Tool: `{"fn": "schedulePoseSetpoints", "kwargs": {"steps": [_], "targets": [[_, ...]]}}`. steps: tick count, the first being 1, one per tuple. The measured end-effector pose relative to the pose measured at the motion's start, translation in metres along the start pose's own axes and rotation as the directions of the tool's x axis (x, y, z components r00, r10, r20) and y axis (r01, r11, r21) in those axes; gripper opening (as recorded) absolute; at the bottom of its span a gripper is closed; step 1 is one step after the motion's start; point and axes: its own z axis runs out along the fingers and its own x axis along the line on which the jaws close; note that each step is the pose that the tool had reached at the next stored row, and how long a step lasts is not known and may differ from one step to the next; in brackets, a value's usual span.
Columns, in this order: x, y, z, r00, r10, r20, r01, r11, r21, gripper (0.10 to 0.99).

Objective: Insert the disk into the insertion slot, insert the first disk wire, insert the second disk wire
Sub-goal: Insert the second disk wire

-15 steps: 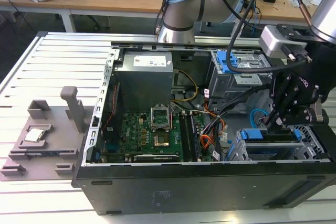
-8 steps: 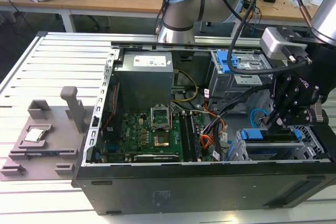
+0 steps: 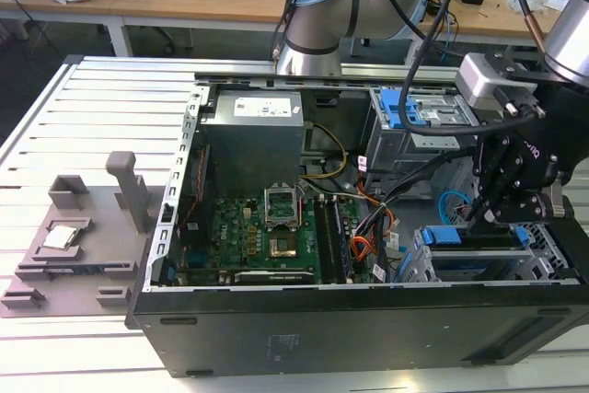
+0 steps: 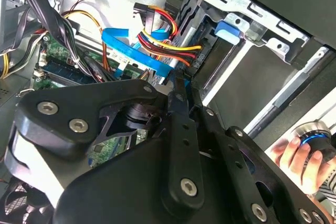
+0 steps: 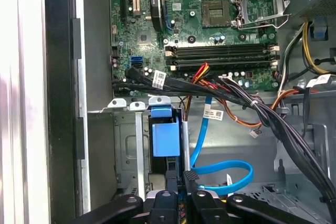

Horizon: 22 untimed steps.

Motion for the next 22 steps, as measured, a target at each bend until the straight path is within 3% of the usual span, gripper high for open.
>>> {"fn": "schedulePoseSetpoints", "kwargs": {"steps": [12,14,15,20,22], "targets": [[0.0035,-0.0005,0.0051,1.0,0.0,0.0017,0.0,1.0,0.0,0.161],[0.0035,-0.0005,0.0052,1.0,0.0,0.0018,0.0,1.0,0.0,0.176],[0.0036,-0.0004,0.0039,1.0,0.0,0.0015,0.0,1.0,0.0,0.235],[0.0043,0.0008,-0.0176,1.0,0.0,0.0013,0.0,1.0,0.0,0.235],[0.0051,0.0018,-0.036,1.0,0.0,0.0013,0.0,1.0,0.0,0.106]]}}
